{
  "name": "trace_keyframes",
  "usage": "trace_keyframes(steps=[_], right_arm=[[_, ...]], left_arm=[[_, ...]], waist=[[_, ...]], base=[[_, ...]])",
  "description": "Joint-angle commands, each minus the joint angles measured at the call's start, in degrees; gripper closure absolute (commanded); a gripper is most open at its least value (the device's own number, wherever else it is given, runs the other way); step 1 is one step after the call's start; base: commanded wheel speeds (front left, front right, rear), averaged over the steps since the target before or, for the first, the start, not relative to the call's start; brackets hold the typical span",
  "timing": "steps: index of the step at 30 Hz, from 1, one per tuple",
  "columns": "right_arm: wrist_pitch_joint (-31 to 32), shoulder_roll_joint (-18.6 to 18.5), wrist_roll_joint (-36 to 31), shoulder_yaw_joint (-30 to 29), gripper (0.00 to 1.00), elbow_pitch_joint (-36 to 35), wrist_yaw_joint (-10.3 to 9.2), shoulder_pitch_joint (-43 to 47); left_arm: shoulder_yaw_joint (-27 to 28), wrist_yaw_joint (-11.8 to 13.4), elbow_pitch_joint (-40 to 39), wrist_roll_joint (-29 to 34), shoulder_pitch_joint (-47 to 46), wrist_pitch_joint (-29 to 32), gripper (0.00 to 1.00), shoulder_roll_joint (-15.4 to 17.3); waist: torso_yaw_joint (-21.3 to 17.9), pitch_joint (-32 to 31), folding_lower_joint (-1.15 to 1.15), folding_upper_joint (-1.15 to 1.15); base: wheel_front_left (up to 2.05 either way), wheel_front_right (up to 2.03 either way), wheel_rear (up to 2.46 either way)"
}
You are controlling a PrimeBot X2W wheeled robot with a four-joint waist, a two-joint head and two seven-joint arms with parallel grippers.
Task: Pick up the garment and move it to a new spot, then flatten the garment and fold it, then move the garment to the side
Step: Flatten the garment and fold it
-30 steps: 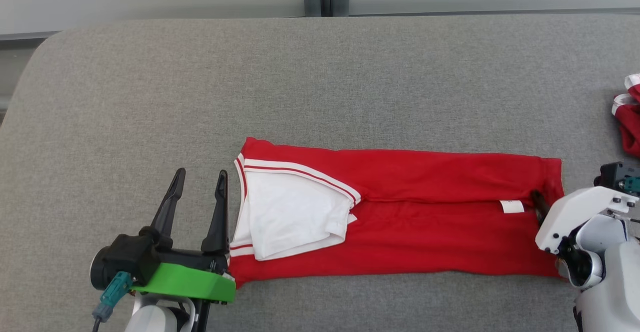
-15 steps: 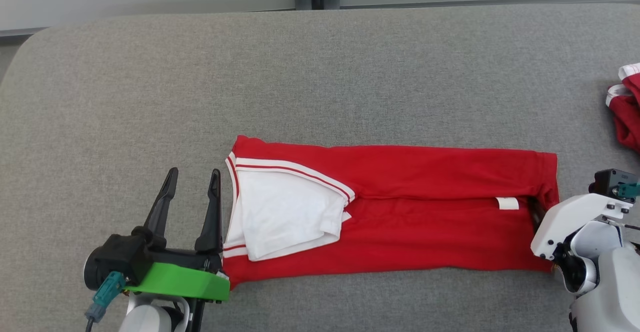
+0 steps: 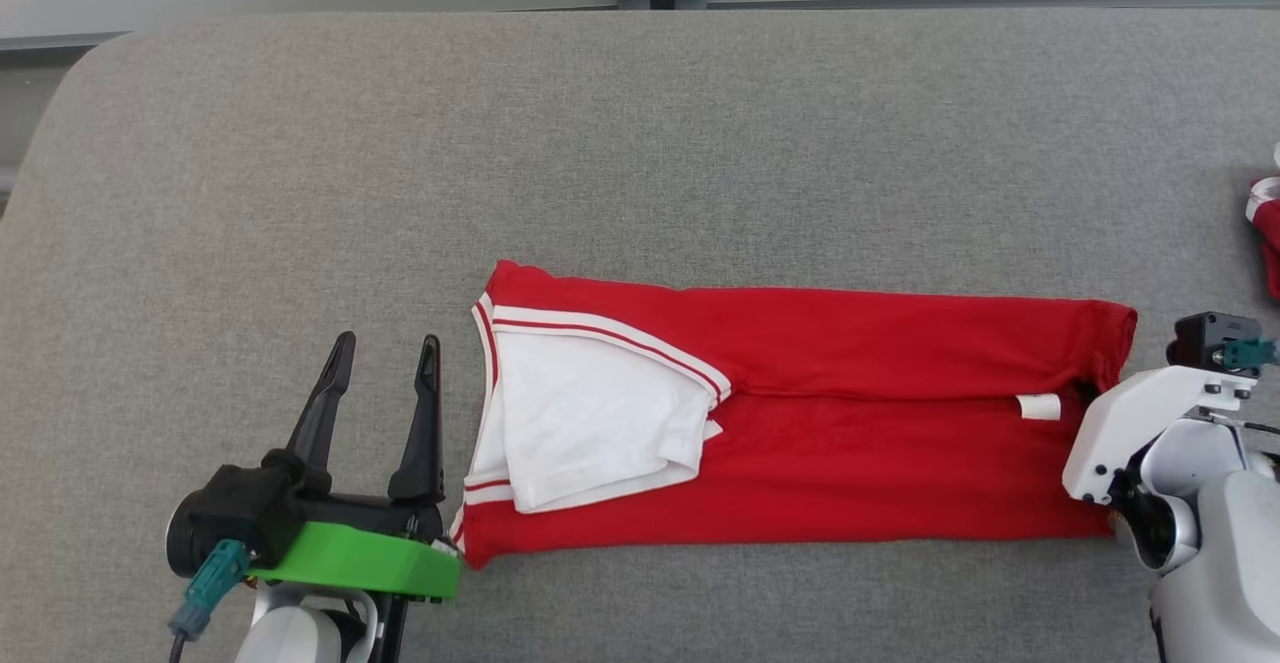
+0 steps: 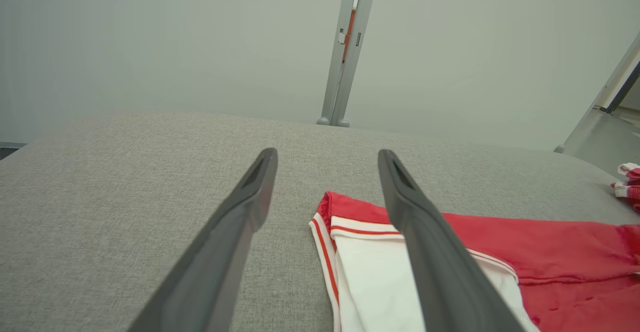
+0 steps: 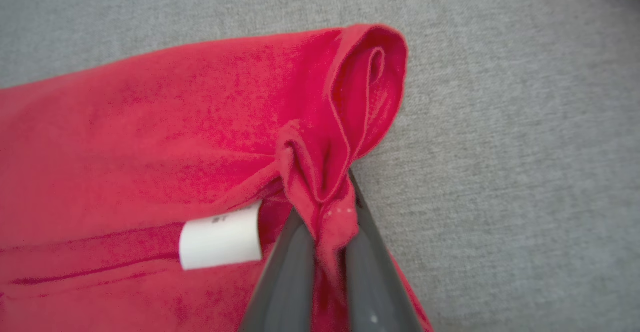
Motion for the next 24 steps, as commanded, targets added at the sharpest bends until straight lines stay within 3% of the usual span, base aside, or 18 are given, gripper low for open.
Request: trace_keyframes(steps=[1, 6, 15, 18, 24], right_arm=[[-1.0, -1.4, -1.5, -1.5, 1.00, -0.8, -0.26, 1.1], [-2.6, -2.0, -4.8, -6.7, 1.00, -6.4, -0.21, 2.8], [0.2, -3.2, -7.9, -12.7, 1.00, -18.8, -0.21, 6.3], [1.8, -2.6, -7.5, -10.7, 1.00, -22.6, -0.20, 7.4], [4.2, -0.5, -5.1, 1.1, 1.00, -27.2, -0.18, 9.0]], left_arm=[[0.2, -0.3, 0.1, 0.0, -0.5, 0.0, 0.00, 0.2], [0.9, -0.2, 0.2, 0.4, 0.0, 0.0, 0.00, -0.1], [2.4, -0.2, 0.7, 1.5, 0.0, 0.0, 0.00, -0.6], [2.8, -0.2, 0.9, 1.9, 0.4, 0.0, 0.00, -0.8], [3.4, -0.2, 1.4, 1.7, 1.9, 0.0, 0.00, -1.0]], waist=[[0.0, -0.1, 0.00, 0.00], [-0.5, -0.4, 0.00, 0.00], [-1.5, -1.6, 0.00, 0.00], [-1.4, -2.3, 0.00, 0.00], [-1.1, -4.2, 0.00, 0.00]], base=[[0.00, 0.00, 0.00], [0.00, 0.00, 0.00], [0.00, 0.00, 0.00], [0.00, 0.00, 0.00], [0.00, 0.00, 0.00]])
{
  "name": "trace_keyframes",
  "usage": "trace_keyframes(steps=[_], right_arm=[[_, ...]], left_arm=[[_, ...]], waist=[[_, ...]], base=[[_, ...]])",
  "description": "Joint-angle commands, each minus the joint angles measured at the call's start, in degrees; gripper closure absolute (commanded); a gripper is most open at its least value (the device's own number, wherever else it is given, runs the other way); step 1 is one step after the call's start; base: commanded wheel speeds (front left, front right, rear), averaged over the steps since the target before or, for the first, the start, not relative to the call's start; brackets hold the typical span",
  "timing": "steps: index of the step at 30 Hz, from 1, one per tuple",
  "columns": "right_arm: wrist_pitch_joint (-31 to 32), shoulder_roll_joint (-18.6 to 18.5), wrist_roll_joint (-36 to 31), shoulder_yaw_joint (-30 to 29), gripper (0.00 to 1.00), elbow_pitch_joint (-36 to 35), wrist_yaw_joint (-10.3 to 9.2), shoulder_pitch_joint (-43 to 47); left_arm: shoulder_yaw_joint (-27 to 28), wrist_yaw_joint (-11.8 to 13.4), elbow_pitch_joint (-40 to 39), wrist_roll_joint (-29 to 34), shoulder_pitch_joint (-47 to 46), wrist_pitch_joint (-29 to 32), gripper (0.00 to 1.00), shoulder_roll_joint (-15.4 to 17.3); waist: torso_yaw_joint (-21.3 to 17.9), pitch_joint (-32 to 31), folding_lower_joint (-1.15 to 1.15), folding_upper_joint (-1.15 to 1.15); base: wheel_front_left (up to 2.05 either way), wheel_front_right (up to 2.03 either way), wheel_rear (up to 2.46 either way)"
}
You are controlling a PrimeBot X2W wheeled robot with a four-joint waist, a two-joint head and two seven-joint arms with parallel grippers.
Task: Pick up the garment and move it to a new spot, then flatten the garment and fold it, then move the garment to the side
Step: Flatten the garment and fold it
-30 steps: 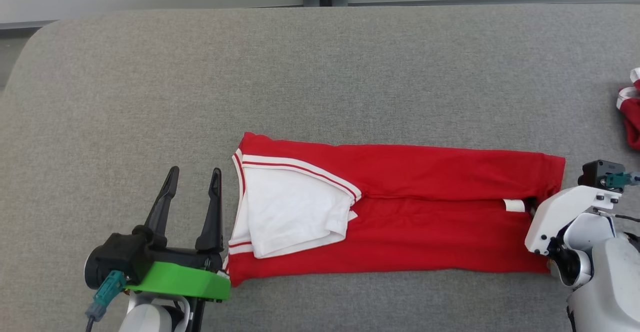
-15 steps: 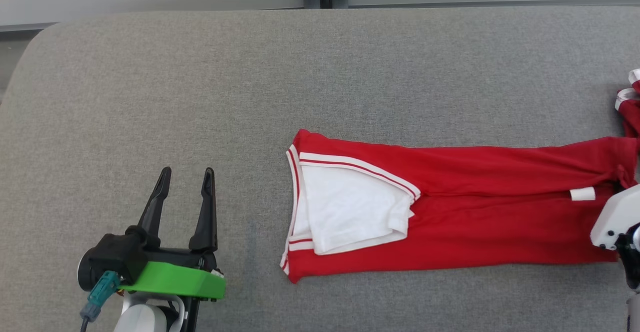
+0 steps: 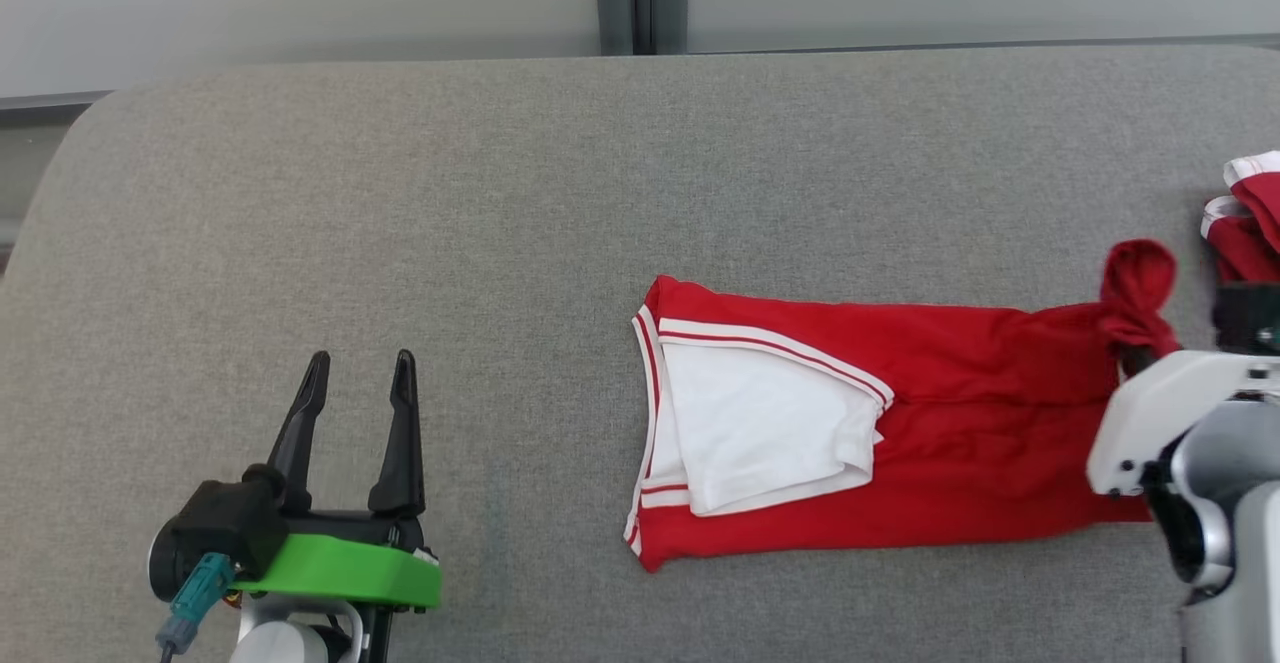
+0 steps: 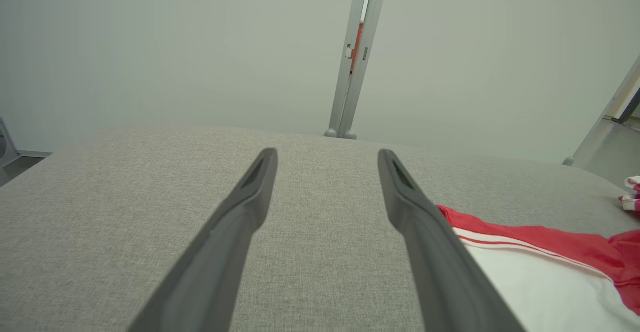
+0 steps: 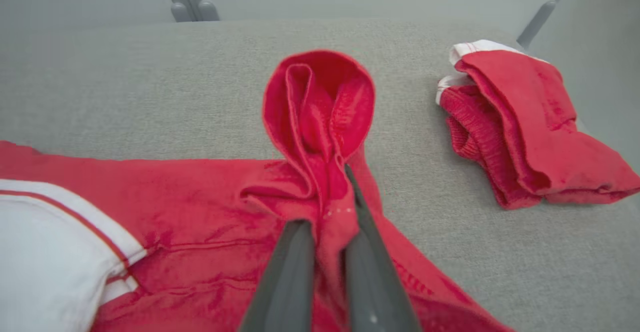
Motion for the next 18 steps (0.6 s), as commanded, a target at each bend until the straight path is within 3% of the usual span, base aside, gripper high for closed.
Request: trace_keyframes(steps=[1, 8, 18], right_arm=[[0.4, 0.5, 0.9, 3.0, 1.00, -0.4, -0.08, 0.7], [0.3, 2.5, 3.3, 16.3, 1.00, 5.3, -0.07, -2.9], [-2.5, 3.5, 9.0, 26.2, 1.00, 17.8, -0.08, -11.5]], left_arm=[[0.2, -0.2, 0.2, 0.5, 1.1, 0.0, 0.00, 0.0], [-0.7, -0.2, 0.8, -0.3, 1.7, 0.0, 0.00, -0.2], [-2.1, -0.2, 1.2, -1.0, 0.9, 0.0, 0.00, -0.3]], waist=[[0.4, -1.0, 0.00, 0.00], [2.4, -2.3, 0.00, 0.00], [6.9, -1.0, 0.00, 0.00]], base=[[0.00, 0.00, 0.00], [0.00, 0.00, 0.00], [0.00, 0.00, 0.00]])
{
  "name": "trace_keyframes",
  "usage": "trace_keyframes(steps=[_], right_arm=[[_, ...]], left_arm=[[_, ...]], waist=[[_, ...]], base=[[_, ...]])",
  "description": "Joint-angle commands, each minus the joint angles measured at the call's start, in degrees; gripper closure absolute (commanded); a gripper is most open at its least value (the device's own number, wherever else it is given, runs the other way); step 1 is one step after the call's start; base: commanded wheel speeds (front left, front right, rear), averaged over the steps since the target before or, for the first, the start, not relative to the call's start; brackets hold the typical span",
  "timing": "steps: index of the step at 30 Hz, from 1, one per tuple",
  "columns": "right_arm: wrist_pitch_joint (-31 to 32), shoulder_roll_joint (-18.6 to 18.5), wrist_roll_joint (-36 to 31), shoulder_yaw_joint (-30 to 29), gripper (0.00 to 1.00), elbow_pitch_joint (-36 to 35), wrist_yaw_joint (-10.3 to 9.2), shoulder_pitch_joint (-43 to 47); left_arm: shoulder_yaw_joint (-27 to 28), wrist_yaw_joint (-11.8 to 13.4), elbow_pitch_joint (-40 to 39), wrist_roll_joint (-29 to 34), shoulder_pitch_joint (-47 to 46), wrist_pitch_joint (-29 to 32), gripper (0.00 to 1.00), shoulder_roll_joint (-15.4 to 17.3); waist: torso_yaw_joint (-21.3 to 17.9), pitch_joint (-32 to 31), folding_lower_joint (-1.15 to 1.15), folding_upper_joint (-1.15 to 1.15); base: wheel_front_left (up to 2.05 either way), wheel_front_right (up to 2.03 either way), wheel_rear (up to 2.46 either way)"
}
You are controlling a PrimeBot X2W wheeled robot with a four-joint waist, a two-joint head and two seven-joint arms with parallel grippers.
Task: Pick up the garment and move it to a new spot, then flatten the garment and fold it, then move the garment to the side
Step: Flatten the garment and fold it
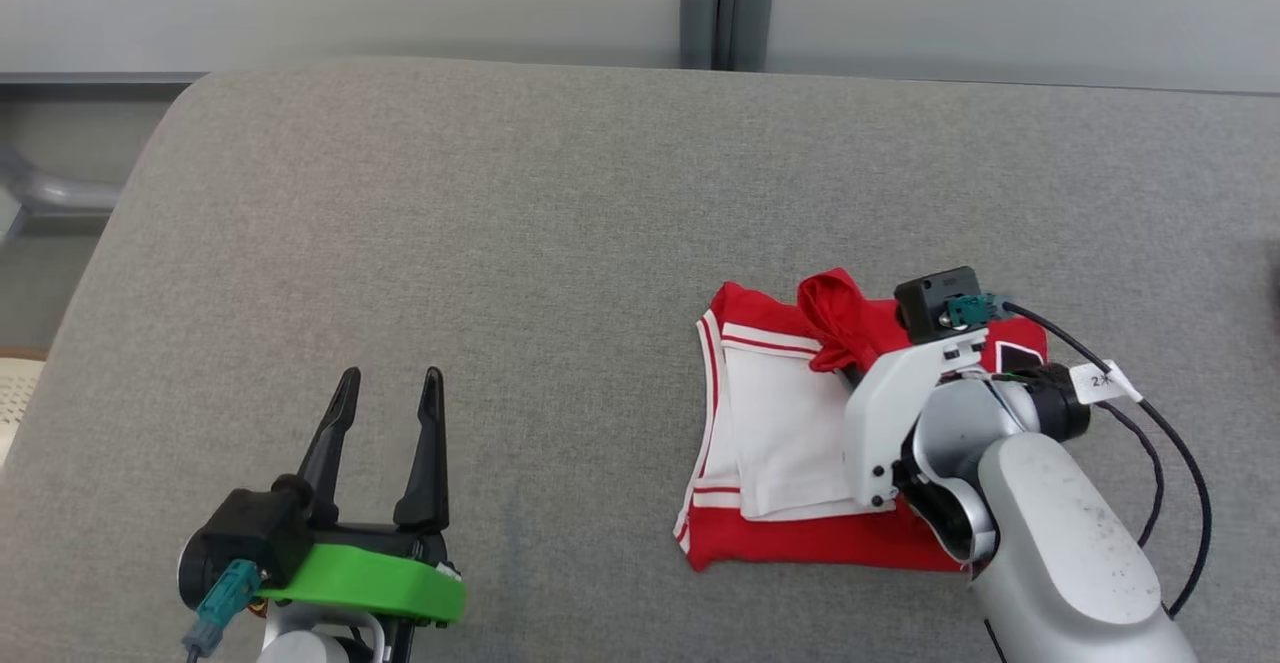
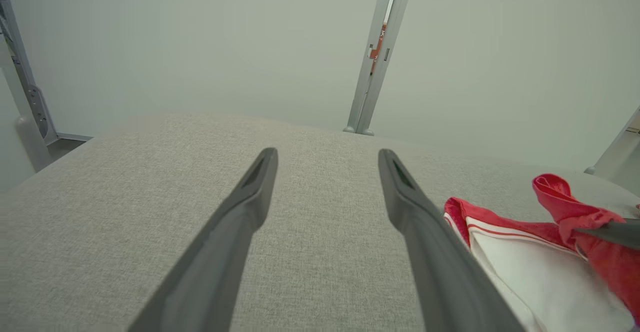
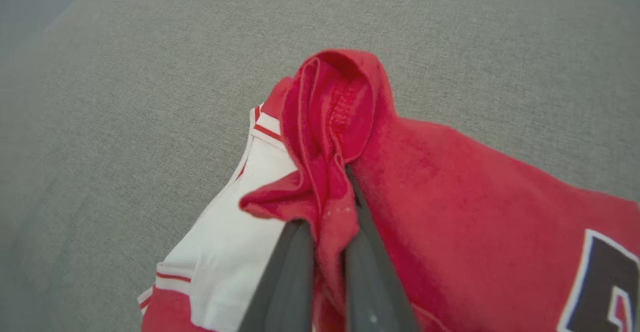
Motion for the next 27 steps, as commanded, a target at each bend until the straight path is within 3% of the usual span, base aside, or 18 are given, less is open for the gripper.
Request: trace_keyframes(steps=[1, 12, 13, 14, 15, 24, 27], right_arm=[[-0.7, 0.0, 0.9, 1.1, 1.00, 1.4, -0.06, -1.4], [-3.9, 0.0, 6.3, 6.1, 1.00, 12.5, -0.06, -6.5], [-4.3, 0.0, 6.7, 6.5, 0.85, 13.1, -0.06, -6.7], [-4.8, 0.0, 6.8, 7.0, 0.22, 13.6, -0.06, -6.9], [-5.5, 0.0, 7.4, 7.0, 0.00, 13.8, -0.06, -7.1], [-13.8, -0.1, 15.7, 6.7, 0.00, 9.1, -0.06, -9.1], [-16.8, -0.1, 13.6, 3.3, 0.00, 7.0, -0.06, -8.6]], left_arm=[[0.0, -0.2, 0.1, -0.2, -0.2, 0.0, 0.00, 0.0], [-0.5, -0.2, 0.4, -0.9, -0.7, 0.0, 0.00, -0.1], [-0.5, -0.2, 0.4, -1.0, -0.7, 0.0, 0.00, -0.1], [-0.4, -0.2, 0.4, -1.0, -0.6, 0.0, 0.00, -0.1], [-0.4, -0.2, 0.4, -1.0, -0.5, 0.0, 0.00, -0.1], [0.5, -0.2, 0.2, -0.9, 0.2, 0.0, 0.00, -0.1], [0.6, -0.2, 0.0, -0.6, 0.4, 0.0, 0.00, -0.1]], waist=[[1.6, 0.9, 0.00, 0.00], [5.1, 1.9, 0.00, 0.00], [5.3, 1.9, 0.00, 0.00], [5.4, 1.8, 0.00, 0.00], [5.4, 1.8, 0.00, 0.00], [4.0, 0.8, 0.00, 0.00], [3.2, 0.3, 0.00, 0.00]], base=[[0.00, 0.00, 0.00], [0.00, 0.00, 0.00], [0.00, 0.00, 0.00], [0.00, 0.00, 0.00], [0.00, 0.00, 0.00], [0.00, 0.00, 0.00], [0.00, 0.00, 0.00]])
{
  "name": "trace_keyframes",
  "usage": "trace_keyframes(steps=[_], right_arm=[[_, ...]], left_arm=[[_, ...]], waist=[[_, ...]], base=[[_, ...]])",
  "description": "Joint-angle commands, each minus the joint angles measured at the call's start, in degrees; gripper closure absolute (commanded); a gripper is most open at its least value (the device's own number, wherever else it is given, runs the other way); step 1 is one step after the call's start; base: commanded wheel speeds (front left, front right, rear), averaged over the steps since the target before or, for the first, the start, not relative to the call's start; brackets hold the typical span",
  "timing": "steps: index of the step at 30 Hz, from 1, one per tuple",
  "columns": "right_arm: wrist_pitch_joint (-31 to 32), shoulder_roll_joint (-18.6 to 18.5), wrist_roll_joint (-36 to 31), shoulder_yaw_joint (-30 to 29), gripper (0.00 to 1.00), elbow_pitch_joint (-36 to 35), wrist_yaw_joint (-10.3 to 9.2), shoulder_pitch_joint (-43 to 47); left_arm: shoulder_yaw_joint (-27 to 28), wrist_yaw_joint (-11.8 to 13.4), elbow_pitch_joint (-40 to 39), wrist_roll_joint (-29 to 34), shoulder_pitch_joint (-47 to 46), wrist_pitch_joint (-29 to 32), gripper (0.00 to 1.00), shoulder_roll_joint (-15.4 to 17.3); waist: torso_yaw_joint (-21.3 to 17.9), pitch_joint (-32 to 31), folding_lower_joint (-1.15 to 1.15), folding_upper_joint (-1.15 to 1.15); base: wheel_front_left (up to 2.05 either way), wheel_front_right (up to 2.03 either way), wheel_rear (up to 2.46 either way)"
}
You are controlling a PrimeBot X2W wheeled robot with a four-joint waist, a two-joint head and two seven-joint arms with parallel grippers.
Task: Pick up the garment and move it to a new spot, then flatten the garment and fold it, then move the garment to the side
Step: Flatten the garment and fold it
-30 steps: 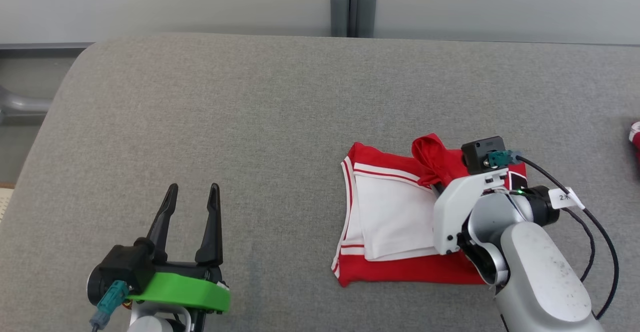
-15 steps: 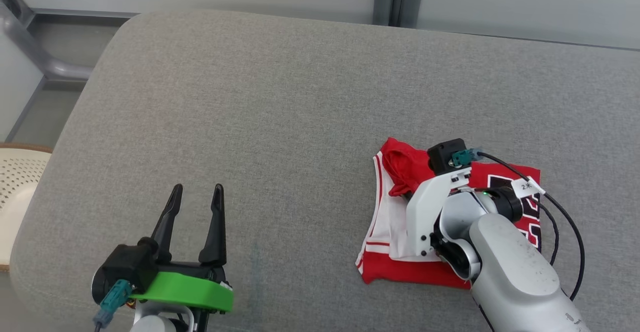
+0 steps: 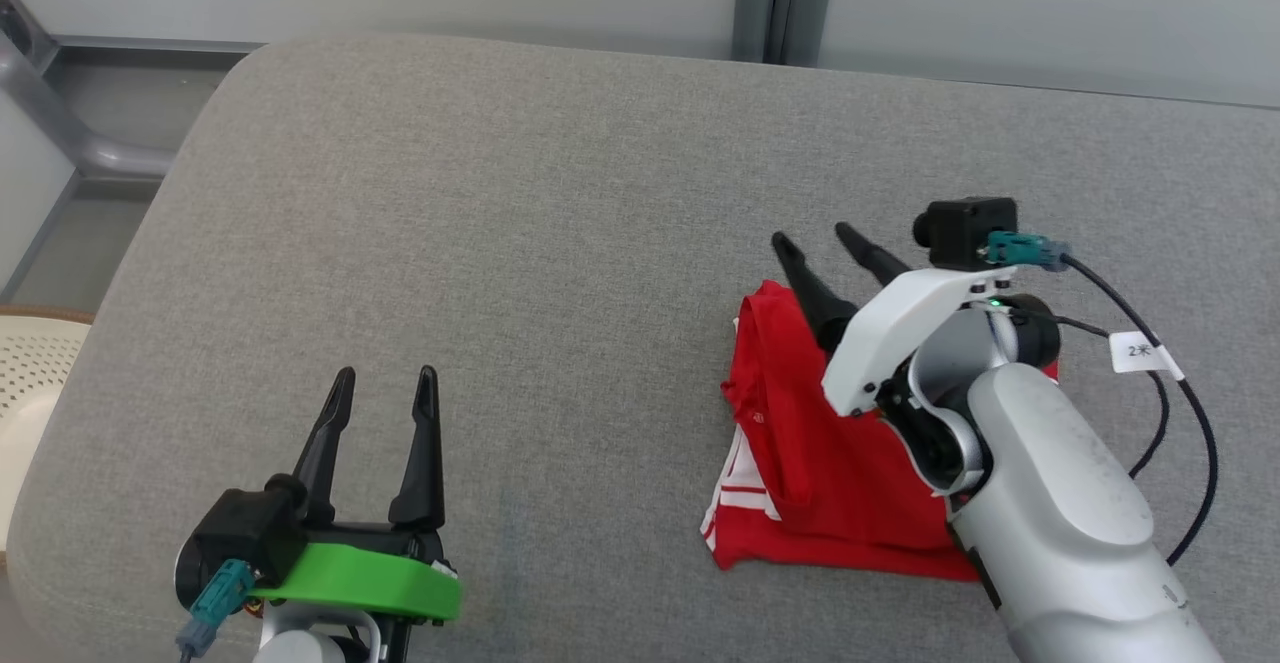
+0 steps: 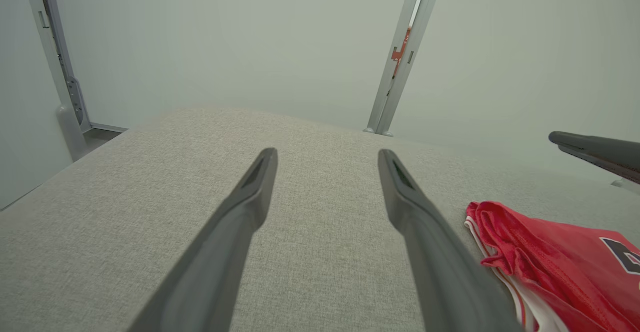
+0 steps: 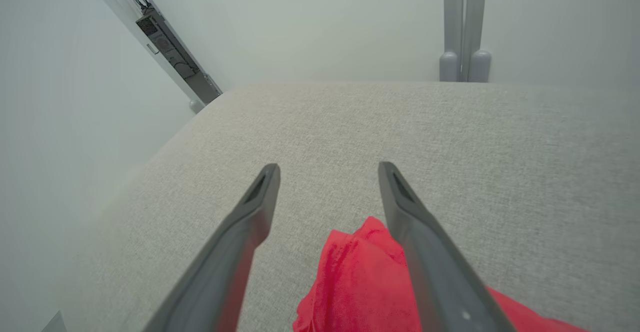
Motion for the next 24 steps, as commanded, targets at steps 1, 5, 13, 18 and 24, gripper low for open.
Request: trace_keyframes(steps=[1, 5, 13, 18, 24], right_arm=[[-1.2, -0.3, -2.7, -2.2, 0.00, -0.9, -0.06, 0.9], [-3.3, -1.6, -9.6, -9.6, 0.00, -3.9, -0.06, 4.6], [-1.8, -3.1, -18.4, -15.2, 1.00, -8.1, -0.04, 16.1], [-1.6, -1.7, -17.9, -9.0, 1.00, -9.7, -0.04, 20.7], [-2.4, -0.5, -18.9, 0.6, 1.00, -4.5, -0.05, 17.6]], left_arm=[[0.2, -0.2, -0.2, 0.3, 0.6, 0.0, 0.00, 0.0], [-0.3, -0.2, -0.3, 0.3, 0.7, 0.0, 0.00, 0.0], [-1.3, -0.2, -0.2, -0.4, 0.4, 0.0, 0.00, 0.0], [-0.8, -0.2, -0.2, -0.1, -0.1, 0.0, 0.00, 0.0], [-1.2, -0.2, 0.1, 0.3, -1.2, 0.0, 0.00, 0.0]], waist=[[-0.8, -0.6, 0.00, 0.00], [-1.6, -1.0, 0.00, 0.00], [-2.8, -0.8, 0.00, 0.00], [-3.3, -0.2, 0.00, 0.00], [-2.5, 0.5, 0.00, 0.00]], base=[[0.00, 0.00, 0.00], [0.00, 0.00, 0.00], [0.00, 0.00, 0.00], [0.00, 0.00, 0.00], [0.00, 0.00, 0.00]])
